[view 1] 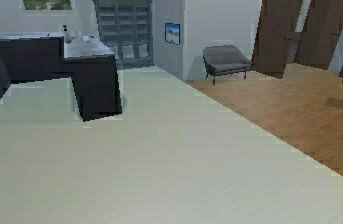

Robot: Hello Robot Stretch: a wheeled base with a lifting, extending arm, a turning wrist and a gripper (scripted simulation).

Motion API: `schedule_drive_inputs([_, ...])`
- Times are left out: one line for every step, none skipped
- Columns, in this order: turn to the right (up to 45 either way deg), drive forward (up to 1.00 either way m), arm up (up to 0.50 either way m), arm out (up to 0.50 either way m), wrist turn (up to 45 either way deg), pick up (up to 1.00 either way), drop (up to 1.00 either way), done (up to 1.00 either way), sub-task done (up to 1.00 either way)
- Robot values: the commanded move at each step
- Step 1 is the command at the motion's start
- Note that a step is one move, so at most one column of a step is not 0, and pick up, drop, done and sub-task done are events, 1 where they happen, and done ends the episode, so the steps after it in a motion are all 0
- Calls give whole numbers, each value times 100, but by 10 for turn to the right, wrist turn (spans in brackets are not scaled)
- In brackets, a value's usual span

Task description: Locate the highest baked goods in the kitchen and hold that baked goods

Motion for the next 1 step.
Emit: schedule_drive_inputs([0, 100, 0, 0, 0, 0, 0, 0, 0])
